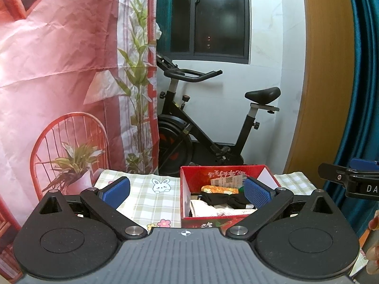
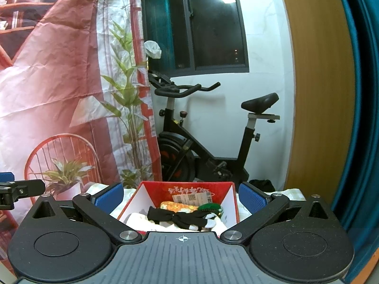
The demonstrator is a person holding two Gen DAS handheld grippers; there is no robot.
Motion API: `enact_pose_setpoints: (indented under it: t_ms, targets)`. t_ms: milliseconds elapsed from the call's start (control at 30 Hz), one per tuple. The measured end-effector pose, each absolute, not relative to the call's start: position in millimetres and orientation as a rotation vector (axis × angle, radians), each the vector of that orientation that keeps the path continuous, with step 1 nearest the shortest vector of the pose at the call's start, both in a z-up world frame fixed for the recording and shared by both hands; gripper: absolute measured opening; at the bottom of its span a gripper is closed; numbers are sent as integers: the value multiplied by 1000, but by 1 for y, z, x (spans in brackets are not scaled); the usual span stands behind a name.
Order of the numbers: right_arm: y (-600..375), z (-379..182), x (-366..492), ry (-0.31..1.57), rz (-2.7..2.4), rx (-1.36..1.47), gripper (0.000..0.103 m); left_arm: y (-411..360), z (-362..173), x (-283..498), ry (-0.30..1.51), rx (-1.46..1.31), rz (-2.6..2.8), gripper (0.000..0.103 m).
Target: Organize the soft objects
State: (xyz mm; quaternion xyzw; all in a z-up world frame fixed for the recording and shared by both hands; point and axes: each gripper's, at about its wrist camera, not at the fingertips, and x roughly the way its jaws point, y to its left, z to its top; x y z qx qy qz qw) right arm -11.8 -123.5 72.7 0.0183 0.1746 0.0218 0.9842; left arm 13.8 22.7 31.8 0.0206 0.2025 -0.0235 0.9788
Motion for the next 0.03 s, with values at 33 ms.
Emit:
enact_pose_setpoints:
  t_ms: [33]
  targets:
    - [-123, 73, -12, 351, 45, 37, 103, 23, 32, 14, 410, 39, -48, 103]
